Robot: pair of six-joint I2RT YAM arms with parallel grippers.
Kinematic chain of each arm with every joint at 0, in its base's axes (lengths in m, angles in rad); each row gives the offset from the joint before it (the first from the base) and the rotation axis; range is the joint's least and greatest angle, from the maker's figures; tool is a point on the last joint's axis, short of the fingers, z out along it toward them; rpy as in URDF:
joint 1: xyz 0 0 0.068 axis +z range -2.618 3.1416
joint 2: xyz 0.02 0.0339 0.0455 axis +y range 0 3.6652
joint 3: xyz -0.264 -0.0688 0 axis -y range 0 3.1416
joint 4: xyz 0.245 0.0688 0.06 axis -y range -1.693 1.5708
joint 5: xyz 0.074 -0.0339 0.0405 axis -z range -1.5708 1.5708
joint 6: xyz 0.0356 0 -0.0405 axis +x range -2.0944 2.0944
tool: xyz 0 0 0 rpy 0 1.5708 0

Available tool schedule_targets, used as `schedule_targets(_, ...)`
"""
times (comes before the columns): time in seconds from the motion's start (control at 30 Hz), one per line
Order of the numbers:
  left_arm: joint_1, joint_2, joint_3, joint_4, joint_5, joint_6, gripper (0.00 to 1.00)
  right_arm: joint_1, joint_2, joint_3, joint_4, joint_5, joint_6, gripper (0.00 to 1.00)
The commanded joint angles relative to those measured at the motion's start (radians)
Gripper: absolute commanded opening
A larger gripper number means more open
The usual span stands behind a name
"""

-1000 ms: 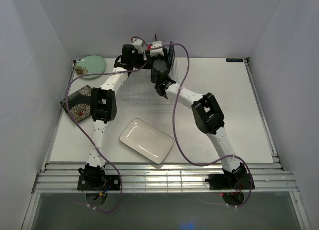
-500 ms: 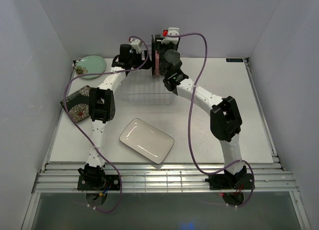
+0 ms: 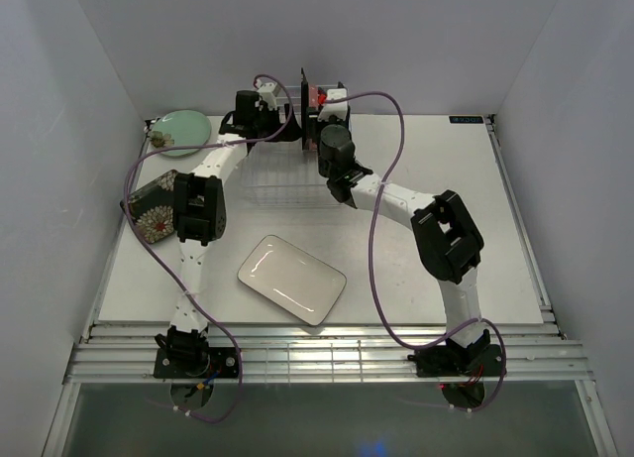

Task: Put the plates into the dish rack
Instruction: Insert the plate into the dish rack.

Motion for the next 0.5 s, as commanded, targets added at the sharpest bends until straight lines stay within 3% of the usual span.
schedule_targets(0.0, 0.024, -0.119, -0.026, 0.026, 0.057, -0.043, 0.98, 0.004, -0.085, -0.044, 0.053, -0.025, 0.085, 0.56)
schedule_targets(0.3, 0.055, -0.174, -0.128, 0.1, 0.108, -0.075, 0.98, 0.011, -0.074, -0.067, 0.019, -0.129, 0.195, 0.56)
schedule_targets(0.47, 0.06, -0.178, -0.138, 0.113, 0.111, -0.083, 0.98, 0.018, -0.025, 0.014, -0.05, -0.163, 0.225, 0.56)
